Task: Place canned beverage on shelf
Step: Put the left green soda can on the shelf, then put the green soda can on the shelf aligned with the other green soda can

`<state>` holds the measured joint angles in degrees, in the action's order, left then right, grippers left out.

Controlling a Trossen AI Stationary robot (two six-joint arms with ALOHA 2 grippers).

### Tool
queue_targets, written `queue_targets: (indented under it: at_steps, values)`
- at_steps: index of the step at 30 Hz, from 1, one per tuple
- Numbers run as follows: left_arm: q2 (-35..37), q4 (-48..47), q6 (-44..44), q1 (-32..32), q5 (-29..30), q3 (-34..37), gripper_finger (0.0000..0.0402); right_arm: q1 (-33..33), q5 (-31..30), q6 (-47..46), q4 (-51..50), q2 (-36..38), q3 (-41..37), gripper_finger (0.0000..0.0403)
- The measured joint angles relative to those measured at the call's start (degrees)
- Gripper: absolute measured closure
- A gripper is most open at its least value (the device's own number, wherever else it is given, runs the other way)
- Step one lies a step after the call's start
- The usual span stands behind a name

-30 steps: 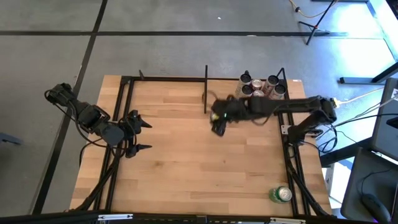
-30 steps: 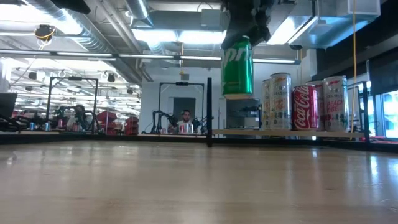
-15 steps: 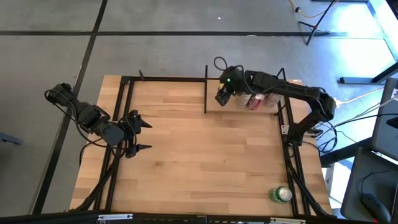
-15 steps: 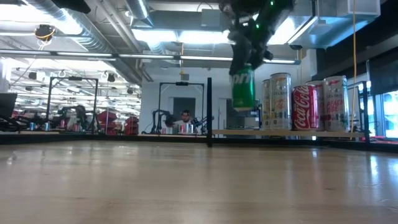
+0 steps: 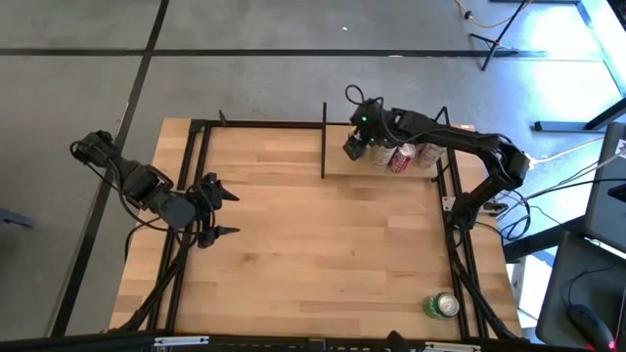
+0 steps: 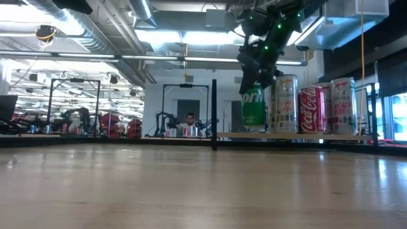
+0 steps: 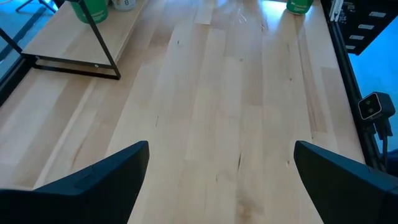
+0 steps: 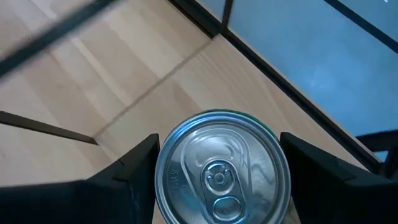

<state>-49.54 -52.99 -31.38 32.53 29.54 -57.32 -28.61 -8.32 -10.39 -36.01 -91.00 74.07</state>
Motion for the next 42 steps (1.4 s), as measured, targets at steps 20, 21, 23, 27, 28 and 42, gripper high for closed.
queue_targets:
  at_steps: [20,21,23,27,28,42]
  values:
    - [0.0,0.0,0.0,0.0,0.1,0.0,0.0013,-0.3,-1.6,0.5,1.9,0.0,-2.7,0.0103]
    - [0.0,0.0,0.0,0.0,0.1,0.0,0.0013,-0.3,-1.6,0.5,2.0,0.0,-2.7,0.0088]
    - [0.0,0.0,0.0,0.0,0.1,0.0,0.0013,-0.3,-1.6,0.3,2.6,0.0,-2.7,0.0062]
    - [0.0,0.0,0.0,0.0,0.1,0.0,0.0013,-0.3,-2.2,0.4,2.5,0.0,-2.7,0.0038]
    - [0.0,0.0,0.0,0.0,0.1,0.0,0.0013,-0.2,-2.5,0.4,2.5,0.0,-2.7,0.0037]
    - [0.0,0.0,0.0,0.0,0.0,0.0,0.0013,3.4,8.2,-1.8,-16.4,0.3,14.9,0.0078]
